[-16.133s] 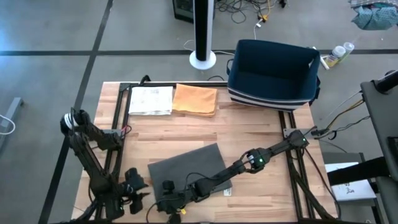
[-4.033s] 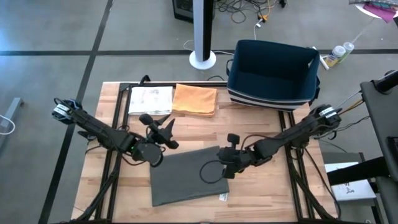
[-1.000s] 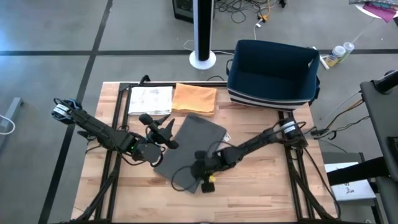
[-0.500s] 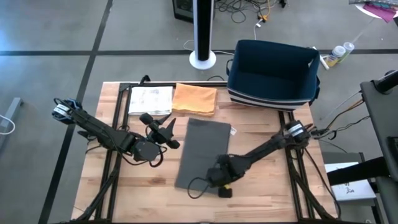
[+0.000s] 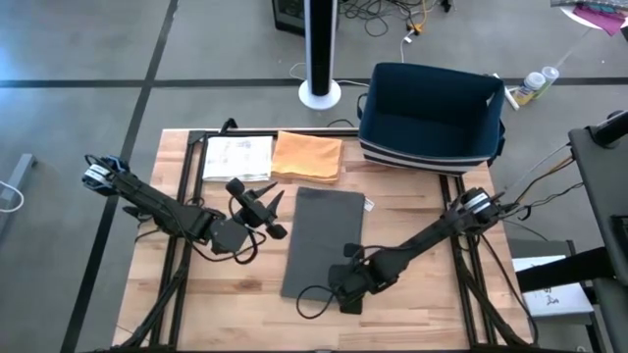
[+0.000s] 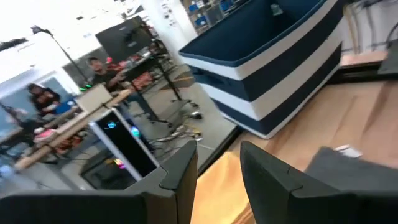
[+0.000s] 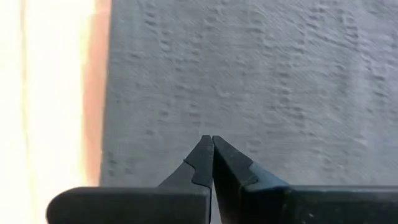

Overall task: Fold towel
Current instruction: Fold the black towel

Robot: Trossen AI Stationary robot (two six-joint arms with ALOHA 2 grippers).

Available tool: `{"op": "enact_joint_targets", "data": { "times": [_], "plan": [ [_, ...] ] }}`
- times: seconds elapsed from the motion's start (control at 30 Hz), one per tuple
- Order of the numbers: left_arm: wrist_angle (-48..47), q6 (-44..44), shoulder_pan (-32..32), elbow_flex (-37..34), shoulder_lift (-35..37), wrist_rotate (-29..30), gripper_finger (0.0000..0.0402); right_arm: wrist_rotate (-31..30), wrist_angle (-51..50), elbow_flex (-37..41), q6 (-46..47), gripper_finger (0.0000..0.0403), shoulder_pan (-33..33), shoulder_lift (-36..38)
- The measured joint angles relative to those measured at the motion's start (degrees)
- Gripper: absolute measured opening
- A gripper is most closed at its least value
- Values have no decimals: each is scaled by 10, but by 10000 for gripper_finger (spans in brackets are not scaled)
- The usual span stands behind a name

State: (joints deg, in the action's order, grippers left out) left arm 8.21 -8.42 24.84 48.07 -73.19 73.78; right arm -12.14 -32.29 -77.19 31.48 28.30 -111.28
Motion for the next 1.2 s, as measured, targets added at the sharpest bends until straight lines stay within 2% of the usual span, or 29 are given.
{"op": "enact_joint_targets", "data": {
  "times": [0.2,0.33,0.53,0.77,0.9,1.2],
  "plan": [
    [76,-7,0,0,0,-20,114,-9,63,43,2,0,20,-4],
    [104,28,3,0,-1,-64,114,-25,78,64,38,0,44,-18],
    [111,97,12,0,-1,-167,114,-69,84,69,90,0,91,-34],
    [178,122,52,0,-2,-306,114,-72,61,55,106,0,141,-17],
    [212,122,90,0,-7,-311,114,-123,76,39,114,0,159,-12],
    [213,169,125,0,-24,-310,114,-100,79,39,173,0,185,-14]
  ]
}}
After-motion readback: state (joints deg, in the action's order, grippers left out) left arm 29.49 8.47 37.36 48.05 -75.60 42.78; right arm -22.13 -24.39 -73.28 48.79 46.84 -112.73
